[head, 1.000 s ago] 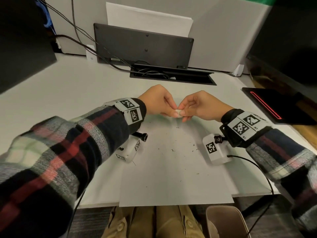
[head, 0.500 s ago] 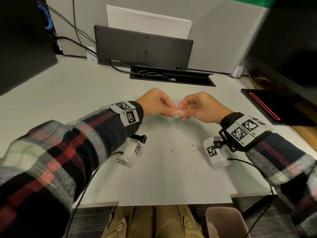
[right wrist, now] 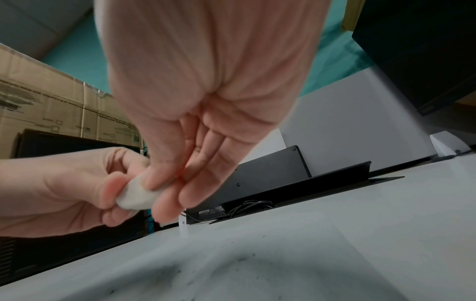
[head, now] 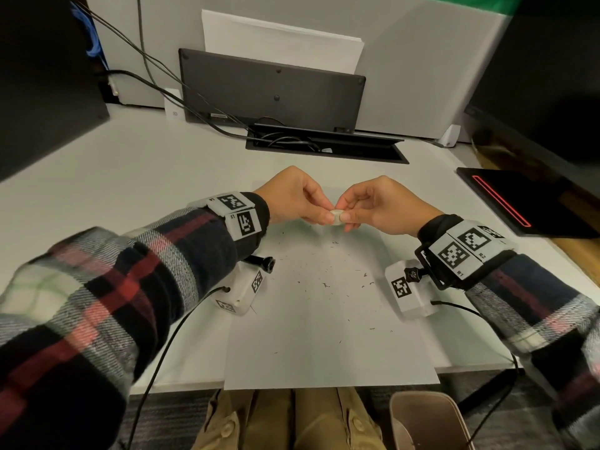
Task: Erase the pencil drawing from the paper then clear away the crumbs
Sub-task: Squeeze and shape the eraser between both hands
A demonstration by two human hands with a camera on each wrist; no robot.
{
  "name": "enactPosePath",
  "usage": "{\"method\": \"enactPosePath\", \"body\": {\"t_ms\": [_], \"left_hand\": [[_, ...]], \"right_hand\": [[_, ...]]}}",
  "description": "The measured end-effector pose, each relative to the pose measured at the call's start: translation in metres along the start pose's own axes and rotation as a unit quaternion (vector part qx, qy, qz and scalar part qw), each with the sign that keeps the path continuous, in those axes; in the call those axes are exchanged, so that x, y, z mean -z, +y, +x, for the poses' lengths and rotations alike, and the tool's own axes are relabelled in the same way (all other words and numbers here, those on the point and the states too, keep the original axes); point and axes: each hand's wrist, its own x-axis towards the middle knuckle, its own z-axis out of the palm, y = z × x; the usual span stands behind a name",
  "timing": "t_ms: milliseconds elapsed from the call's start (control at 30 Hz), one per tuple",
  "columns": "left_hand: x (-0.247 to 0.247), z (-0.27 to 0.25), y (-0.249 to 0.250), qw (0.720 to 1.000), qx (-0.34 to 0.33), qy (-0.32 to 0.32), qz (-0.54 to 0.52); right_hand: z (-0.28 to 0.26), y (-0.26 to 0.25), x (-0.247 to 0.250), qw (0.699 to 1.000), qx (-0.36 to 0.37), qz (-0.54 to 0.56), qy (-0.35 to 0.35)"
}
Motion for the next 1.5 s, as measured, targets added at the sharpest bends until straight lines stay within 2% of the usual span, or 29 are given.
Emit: {"method": "enactPosePath", "body": {"t_ms": [367,467,567,833,1100,1267,1400,1500], "left_hand": [[-0.0002,0.0009,-0.0033,0.998,0.009,-0.034,-0.052],[0.0008,-0.0019,-0.0025,0.998,0.015,-0.047,-0.030],[-0.0012,-0.0039,0.0002,0.999,0.013,-0.032,-0.015],[0.0031,-0.0028,-0.0020,0.996,0.012,-0.067,-0.065],[0.0024,-0.0043,-0.0036,0.987,0.102,-0.116,-0.041],[0.0018,-0.0049,-0.0026,0.988,0.110,-0.098,-0.053],[0.0037,-0.0050,-0.0028,0.995,0.075,-0.025,-0.064],[0.0051,-0.0058,-0.0029,0.997,0.051,0.000,-0.059]], "right_hand": [[-0.0005,0.0044,0.0045,1.000,-0.006,-0.001,-0.005],[-0.0014,0.0055,0.0050,1.000,-0.012,0.000,-0.020],[-0.0027,0.0029,0.0044,0.999,-0.014,0.019,-0.031],[-0.0035,0.0010,0.0039,0.998,-0.006,0.049,-0.046],[-0.0024,0.0038,0.0010,0.999,-0.013,0.040,-0.029],[0.0003,0.0055,-0.0005,0.999,-0.013,0.051,0.006],[-0.0006,-0.0001,-0.0018,0.997,-0.001,0.077,0.004],[-0.0009,-0.0035,-0.0015,0.997,0.002,0.081,0.001]]}}
